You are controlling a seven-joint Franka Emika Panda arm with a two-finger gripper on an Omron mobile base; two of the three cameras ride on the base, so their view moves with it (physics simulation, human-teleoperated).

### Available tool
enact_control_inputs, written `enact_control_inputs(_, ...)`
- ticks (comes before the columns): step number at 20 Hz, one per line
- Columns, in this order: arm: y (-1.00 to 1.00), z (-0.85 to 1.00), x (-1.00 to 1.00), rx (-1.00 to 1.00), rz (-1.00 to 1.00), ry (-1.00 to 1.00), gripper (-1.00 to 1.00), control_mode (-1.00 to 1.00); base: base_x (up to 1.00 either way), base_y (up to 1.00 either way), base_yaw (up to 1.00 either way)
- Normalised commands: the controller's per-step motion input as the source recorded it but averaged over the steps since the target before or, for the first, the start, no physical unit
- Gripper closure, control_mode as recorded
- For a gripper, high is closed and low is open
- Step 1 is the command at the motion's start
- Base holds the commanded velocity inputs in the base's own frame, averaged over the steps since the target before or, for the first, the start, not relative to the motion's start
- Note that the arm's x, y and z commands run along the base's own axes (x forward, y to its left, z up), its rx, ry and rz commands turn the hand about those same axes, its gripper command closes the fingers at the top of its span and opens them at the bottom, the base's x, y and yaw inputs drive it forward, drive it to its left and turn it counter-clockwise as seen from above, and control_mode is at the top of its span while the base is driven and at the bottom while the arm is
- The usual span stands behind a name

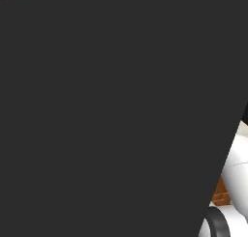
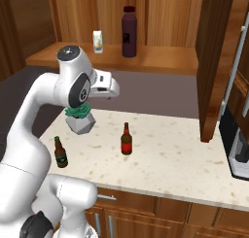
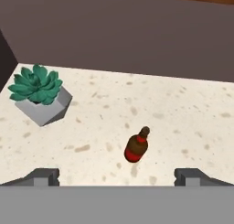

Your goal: Sort all alcoholic drinks to one cabinet, and non-alcoholic drinks to the other.

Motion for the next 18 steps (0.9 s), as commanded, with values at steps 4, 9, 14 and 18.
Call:
enact_control_inputs(4, -0.28, -0.47, -0.09, 0.03, -0.02, -0.01, -1.00, -1.00, 0.00, 0.00, 0.00)
enact_control_inputs(9, -0.13, -0.39, 0.00, 0.03, -0.03, 0.00, -1.00, -1.00, 0.00, 0.00, 0.00)
enact_control_inputs(14, -0.09, -0.31, 0.02, 0.04, -0.03, 0.00, -1.00, -1.00, 0.00, 0.00, 0.00)
enact_control_inputs(18, -0.13, -0.35, 0.09, 0.02, -0.03, 0.00, -1.00, -1.00, 0.00, 0.00, 0.00)
